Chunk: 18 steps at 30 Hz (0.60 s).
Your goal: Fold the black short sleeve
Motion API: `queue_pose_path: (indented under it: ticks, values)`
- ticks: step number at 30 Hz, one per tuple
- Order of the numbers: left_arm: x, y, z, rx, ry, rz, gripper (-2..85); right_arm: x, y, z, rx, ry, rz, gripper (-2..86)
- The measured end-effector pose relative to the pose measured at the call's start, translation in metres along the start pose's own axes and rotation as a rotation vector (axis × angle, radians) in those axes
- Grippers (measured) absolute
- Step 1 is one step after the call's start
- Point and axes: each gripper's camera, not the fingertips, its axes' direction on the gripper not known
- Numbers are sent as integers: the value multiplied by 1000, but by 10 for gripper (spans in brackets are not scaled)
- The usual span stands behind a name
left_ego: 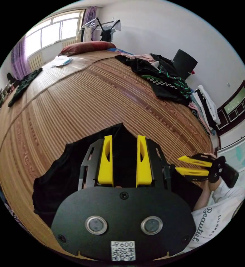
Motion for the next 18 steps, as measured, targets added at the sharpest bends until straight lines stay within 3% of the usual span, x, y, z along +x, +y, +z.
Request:
queue_pose_path:
  ticks: [4, 7, 13, 18]
  values:
    - [-12, -32, 39, -108, -84, 6, 54, 8, 3, 22, -30, -119, -43, -1]
    - [-8, -34, 40, -102, -171, 68, 22, 8, 14, 19, -13, -99, -105, -7]
    - [-17, -54, 32, -85, -215, 54, 18, -7, 23, 17, -11, -14, -257, -8]
    - [-25, -77, 58, -157, -241, 14, 40, 14, 25, 19, -12, -56, -222, -8]
